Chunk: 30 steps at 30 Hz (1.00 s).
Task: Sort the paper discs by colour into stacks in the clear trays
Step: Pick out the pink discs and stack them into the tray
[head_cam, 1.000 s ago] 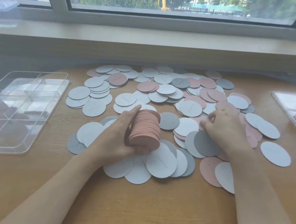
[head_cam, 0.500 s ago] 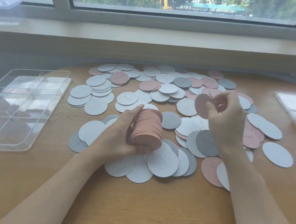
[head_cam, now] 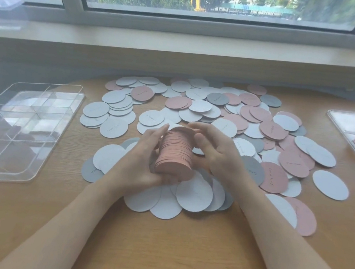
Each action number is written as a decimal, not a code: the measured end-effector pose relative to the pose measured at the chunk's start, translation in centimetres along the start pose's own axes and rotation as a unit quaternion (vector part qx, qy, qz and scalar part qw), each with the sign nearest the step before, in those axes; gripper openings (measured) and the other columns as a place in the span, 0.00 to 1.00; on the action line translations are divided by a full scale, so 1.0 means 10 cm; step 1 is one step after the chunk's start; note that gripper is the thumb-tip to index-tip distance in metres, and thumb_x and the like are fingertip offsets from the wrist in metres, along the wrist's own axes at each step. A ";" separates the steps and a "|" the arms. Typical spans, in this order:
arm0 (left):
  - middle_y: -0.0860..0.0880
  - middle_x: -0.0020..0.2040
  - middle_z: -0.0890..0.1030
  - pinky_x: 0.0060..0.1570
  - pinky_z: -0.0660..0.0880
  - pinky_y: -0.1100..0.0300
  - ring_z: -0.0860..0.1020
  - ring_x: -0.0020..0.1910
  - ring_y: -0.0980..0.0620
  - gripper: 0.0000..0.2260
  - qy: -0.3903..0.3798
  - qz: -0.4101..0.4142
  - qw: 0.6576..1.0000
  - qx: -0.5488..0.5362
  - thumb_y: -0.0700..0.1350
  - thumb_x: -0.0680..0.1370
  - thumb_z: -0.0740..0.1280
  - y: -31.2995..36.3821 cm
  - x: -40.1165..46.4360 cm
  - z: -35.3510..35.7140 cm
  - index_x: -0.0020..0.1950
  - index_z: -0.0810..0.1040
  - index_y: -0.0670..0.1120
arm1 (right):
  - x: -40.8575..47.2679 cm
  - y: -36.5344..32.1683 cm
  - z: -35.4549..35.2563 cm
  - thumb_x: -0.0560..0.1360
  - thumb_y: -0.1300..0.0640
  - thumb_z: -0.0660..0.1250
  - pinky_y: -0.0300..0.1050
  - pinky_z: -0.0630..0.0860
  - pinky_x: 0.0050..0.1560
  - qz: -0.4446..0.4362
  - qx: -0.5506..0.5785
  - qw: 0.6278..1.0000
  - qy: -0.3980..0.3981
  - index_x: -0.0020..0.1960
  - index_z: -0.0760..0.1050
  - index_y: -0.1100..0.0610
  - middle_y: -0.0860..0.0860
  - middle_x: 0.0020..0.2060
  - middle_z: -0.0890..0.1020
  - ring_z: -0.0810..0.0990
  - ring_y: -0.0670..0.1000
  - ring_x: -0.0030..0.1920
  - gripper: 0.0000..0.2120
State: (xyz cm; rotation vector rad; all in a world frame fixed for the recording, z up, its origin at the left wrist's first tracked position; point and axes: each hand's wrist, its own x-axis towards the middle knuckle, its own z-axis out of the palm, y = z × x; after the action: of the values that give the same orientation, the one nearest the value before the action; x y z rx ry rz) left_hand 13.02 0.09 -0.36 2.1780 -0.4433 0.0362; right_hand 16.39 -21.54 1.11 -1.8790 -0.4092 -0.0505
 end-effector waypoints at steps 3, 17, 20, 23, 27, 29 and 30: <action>0.60 0.75 0.63 0.64 0.66 0.67 0.68 0.69 0.63 0.54 -0.001 0.000 0.998 0.059 0.63 0.66 0.77 0.03 0.00 0.01 0.82 0.49 0.53 | -0.02 -0.02 0.06 0.78 0.38 0.57 0.33 0.65 0.66 -0.009 -0.098 0.992 -0.073 0.75 0.68 0.50 0.45 0.68 0.73 0.70 0.43 0.68 0.29; 0.56 0.79 0.58 0.74 0.62 0.53 0.60 0.76 0.54 0.55 -0.003 -0.018 0.990 0.142 0.71 0.66 0.71 0.14 0.03 0.00 0.82 0.46 0.51 | -0.04 -0.07 0.23 0.68 0.23 0.52 0.41 0.52 0.74 -0.022 -0.256 0.960 -0.111 0.81 0.44 0.53 0.48 0.80 0.53 0.51 0.46 0.78 0.52; 0.56 0.78 0.56 0.67 0.61 0.62 0.61 0.74 0.54 0.55 -0.014 -0.027 0.987 0.160 0.65 0.68 0.75 0.18 0.01 0.03 0.82 0.42 0.52 | -0.04 -0.08 0.22 0.67 0.24 0.57 0.45 0.52 0.77 -0.025 -0.241 0.962 -0.122 0.81 0.44 0.53 0.49 0.80 0.53 0.51 0.47 0.78 0.53; 0.55 0.77 0.55 0.63 0.59 0.64 0.61 0.72 0.52 0.55 -0.018 -0.039 0.983 0.181 0.63 0.69 0.75 0.21 0.03 0.07 0.82 0.39 0.52 | -0.05 -0.09 0.18 0.69 0.32 0.69 0.45 0.53 0.77 -0.022 -0.235 0.961 -0.142 0.81 0.42 0.52 0.46 0.80 0.50 0.49 0.45 0.78 0.54; 0.53 0.76 0.58 0.66 0.61 0.61 0.64 0.72 0.51 0.55 -0.013 -0.037 0.983 0.181 0.65 0.69 0.73 0.15 0.02 0.07 0.82 0.40 0.51 | -0.06 -0.04 0.04 0.70 0.39 0.74 0.47 0.59 0.75 -0.028 -0.227 0.960 -0.164 0.81 0.42 0.51 0.45 0.79 0.53 0.54 0.44 0.77 0.53; 0.53 0.76 0.58 0.67 0.62 0.60 0.64 0.71 0.52 0.55 -0.009 -0.047 0.984 0.174 0.65 0.70 0.73 0.16 -0.02 0.09 0.82 0.39 0.51 | -0.07 -0.01 0.00 0.73 0.38 0.70 0.45 0.57 0.76 -0.026 -0.254 0.949 -0.183 0.81 0.39 0.51 0.45 0.79 0.52 0.53 0.44 0.77 0.52; 0.53 0.76 0.57 0.68 0.63 0.59 0.63 0.72 0.52 0.55 -0.011 -0.048 0.983 0.178 0.66 0.70 0.73 0.15 -0.02 0.10 0.82 0.38 0.51 | -0.07 0.00 0.00 0.74 0.38 0.68 0.44 0.54 0.76 -0.027 -0.269 0.943 -0.194 0.80 0.37 0.51 0.45 0.80 0.50 0.52 0.45 0.78 0.51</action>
State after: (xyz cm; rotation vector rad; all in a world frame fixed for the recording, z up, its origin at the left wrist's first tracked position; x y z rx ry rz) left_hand 12.16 -1.46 0.17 2.5512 -0.3637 0.0394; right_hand 15.74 -21.72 0.99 -2.4248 -0.7772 0.1950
